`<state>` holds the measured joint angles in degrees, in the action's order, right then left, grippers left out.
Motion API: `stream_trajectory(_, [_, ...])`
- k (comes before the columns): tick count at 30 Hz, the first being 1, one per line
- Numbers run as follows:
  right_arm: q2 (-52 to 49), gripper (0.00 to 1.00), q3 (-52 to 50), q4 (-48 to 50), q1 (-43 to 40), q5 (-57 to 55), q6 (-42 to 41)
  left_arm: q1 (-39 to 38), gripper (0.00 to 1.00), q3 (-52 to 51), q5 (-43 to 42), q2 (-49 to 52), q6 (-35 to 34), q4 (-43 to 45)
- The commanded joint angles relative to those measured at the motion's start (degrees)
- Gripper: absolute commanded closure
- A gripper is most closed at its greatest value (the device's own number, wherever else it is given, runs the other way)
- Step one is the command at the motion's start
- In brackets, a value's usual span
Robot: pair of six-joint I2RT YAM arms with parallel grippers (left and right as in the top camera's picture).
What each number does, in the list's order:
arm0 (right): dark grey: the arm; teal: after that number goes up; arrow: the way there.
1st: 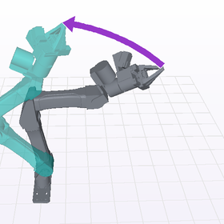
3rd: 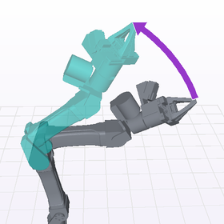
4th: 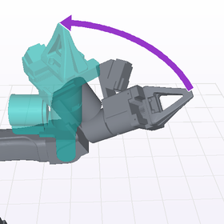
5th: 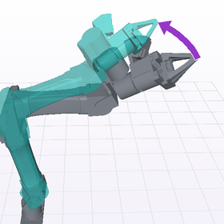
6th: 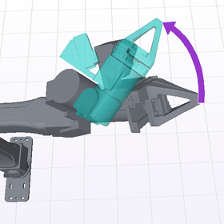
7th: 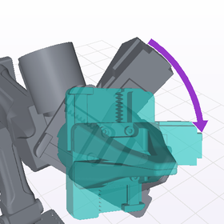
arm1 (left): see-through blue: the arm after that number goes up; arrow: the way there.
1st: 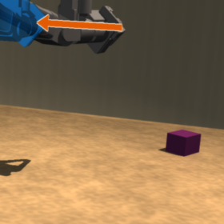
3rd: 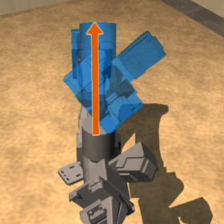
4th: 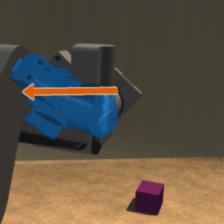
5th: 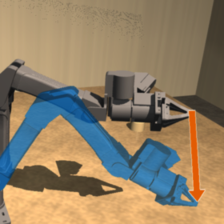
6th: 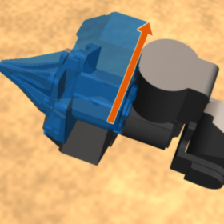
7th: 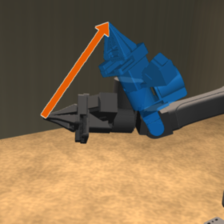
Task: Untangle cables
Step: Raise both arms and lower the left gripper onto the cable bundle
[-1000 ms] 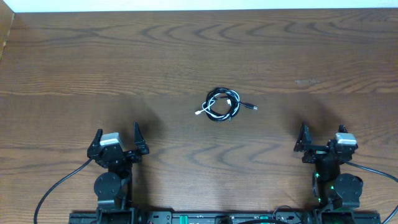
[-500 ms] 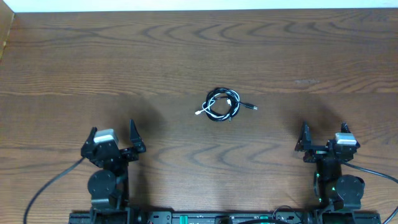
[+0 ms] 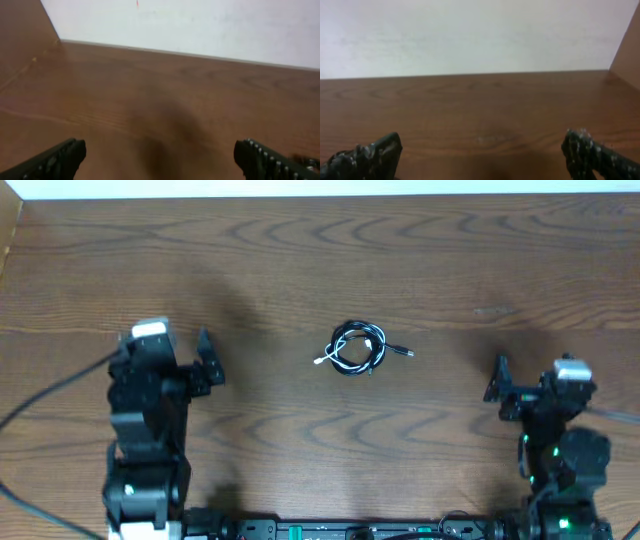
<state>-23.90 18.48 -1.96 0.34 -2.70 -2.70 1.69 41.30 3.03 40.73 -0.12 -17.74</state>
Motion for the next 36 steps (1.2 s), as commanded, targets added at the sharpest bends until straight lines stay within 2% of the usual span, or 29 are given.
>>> stream_trajectory(1, [-7.4, 0.01, 6.5, 0.0, 0.4, 2.6, 0.7, -0.2, 0.00, 7.2, -1.4, 4.5, 0.5, -3.5])
stream_trajectory(9, [-28.0, 0.01, 22.5, -3.6, -0.5, 18.0, 0.7, -0.2, 0.00, 24.2, -2.9, 16.5, 0.6, -17.1])
stream_trajectory(18, [-45.4, 0.01, 42.0, -17.1, -0.5, 22.2, 0.7, -0.4, 0.00, 40.4, -8.9, 32.0, 1.9, -29.2])
stream_trajectory(27, [-57.7, 0.01, 57.0, -28.6, -0.5, 25.4, 0.7, -6.0, 0.00, 51.3, -14.4, 46.8, 2.5, -31.7])
stream_trajectory(34, [-63.2, 0.01, 57.8, -27.1, -0.5, 29.6, 0.7, -12.5, 0.00, 51.3, -14.6, 54.1, 2.4, -31.8])
stream_trajectory(36, [-64.2, 0.01, 57.8, -27.2, -0.5, 29.7, 0.7, -14.0, 0.00, 51.3, -16.6, 55.6, 0.6, -32.4])
